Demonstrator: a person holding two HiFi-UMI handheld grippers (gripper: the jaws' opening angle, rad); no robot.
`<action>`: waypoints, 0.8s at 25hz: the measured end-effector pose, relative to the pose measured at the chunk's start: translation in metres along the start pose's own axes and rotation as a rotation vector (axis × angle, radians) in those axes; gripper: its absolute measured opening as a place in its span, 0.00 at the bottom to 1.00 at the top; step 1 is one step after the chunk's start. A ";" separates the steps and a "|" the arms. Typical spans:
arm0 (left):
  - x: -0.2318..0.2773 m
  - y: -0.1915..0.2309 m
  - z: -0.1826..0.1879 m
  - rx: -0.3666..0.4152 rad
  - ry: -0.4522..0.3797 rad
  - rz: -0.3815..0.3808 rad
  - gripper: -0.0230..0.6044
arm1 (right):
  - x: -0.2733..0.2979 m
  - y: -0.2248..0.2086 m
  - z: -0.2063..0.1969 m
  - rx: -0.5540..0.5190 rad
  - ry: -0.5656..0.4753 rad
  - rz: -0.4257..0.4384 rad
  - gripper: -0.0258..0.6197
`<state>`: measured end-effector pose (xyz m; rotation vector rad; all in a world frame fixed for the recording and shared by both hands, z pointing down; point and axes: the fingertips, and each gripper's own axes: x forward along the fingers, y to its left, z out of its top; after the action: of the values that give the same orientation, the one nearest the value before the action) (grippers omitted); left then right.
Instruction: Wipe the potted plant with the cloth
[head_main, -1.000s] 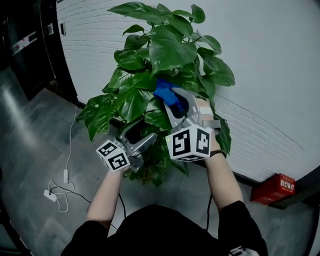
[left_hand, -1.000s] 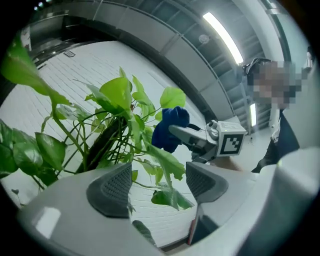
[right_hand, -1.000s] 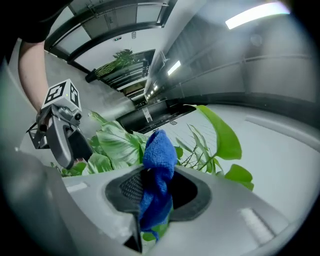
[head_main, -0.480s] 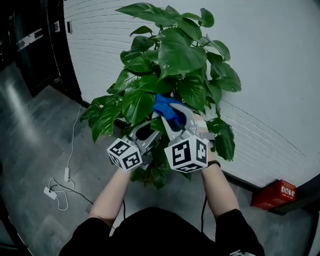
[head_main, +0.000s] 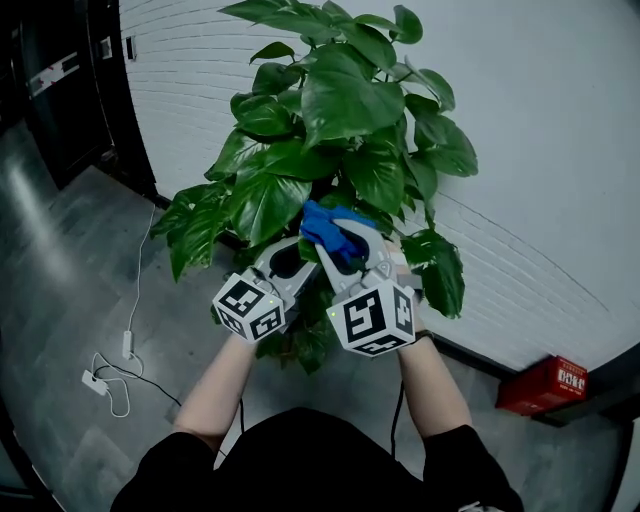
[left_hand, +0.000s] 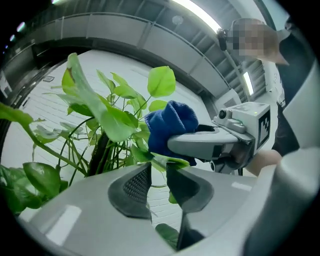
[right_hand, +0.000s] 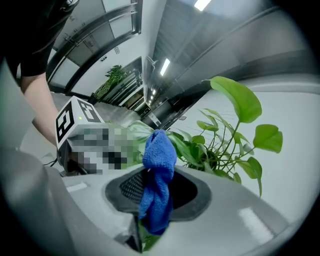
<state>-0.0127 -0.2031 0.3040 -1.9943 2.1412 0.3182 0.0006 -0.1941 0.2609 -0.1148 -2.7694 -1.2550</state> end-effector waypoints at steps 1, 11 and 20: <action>0.000 0.001 -0.002 0.010 0.008 0.006 0.17 | -0.001 0.002 -0.001 0.000 -0.002 0.005 0.20; 0.001 0.011 -0.012 -0.009 0.022 0.063 0.17 | -0.019 0.022 0.002 0.017 -0.048 0.066 0.20; -0.013 0.002 -0.012 -0.057 0.011 0.141 0.17 | -0.048 0.035 0.005 0.032 -0.129 0.107 0.20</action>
<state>-0.0136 -0.1939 0.3190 -1.8823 2.3100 0.3944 0.0518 -0.1687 0.2785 -0.3487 -2.8464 -1.2174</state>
